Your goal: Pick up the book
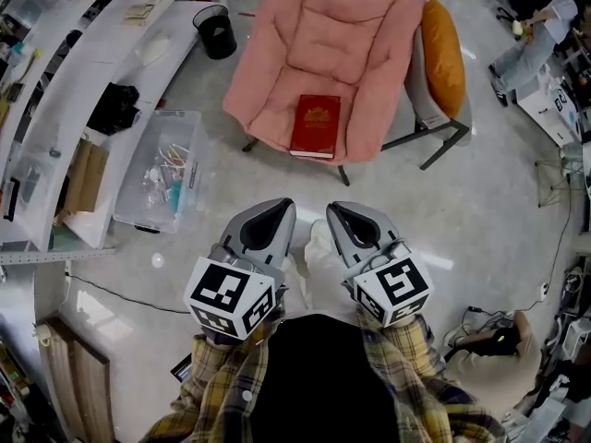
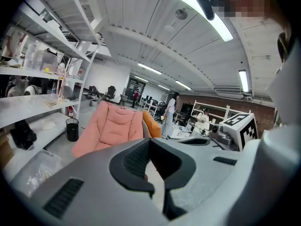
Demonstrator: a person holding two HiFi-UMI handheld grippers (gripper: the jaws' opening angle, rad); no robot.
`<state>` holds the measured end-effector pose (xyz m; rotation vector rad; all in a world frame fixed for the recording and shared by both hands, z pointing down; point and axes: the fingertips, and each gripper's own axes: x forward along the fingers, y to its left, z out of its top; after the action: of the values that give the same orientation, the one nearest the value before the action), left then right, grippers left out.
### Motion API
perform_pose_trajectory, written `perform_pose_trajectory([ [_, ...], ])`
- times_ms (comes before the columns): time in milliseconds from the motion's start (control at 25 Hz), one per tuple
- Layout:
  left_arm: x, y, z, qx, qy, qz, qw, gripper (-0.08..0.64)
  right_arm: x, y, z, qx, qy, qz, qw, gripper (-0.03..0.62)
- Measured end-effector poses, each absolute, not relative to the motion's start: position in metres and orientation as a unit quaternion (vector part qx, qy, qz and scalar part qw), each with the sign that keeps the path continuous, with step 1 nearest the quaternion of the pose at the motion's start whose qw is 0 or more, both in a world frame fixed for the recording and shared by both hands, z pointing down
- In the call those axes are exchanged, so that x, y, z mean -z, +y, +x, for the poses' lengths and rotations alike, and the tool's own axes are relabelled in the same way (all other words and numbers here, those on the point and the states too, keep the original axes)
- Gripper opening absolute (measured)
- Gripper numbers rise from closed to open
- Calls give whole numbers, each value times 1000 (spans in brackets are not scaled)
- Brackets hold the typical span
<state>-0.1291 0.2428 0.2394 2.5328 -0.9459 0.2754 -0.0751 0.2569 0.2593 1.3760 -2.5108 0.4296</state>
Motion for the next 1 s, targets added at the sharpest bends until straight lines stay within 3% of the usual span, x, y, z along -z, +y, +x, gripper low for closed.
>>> perform_pose_trajectory([
  [1000,-231,66,-20,-85,-372,900,211,3,-256,79,41,-154,-877,444,105,14],
])
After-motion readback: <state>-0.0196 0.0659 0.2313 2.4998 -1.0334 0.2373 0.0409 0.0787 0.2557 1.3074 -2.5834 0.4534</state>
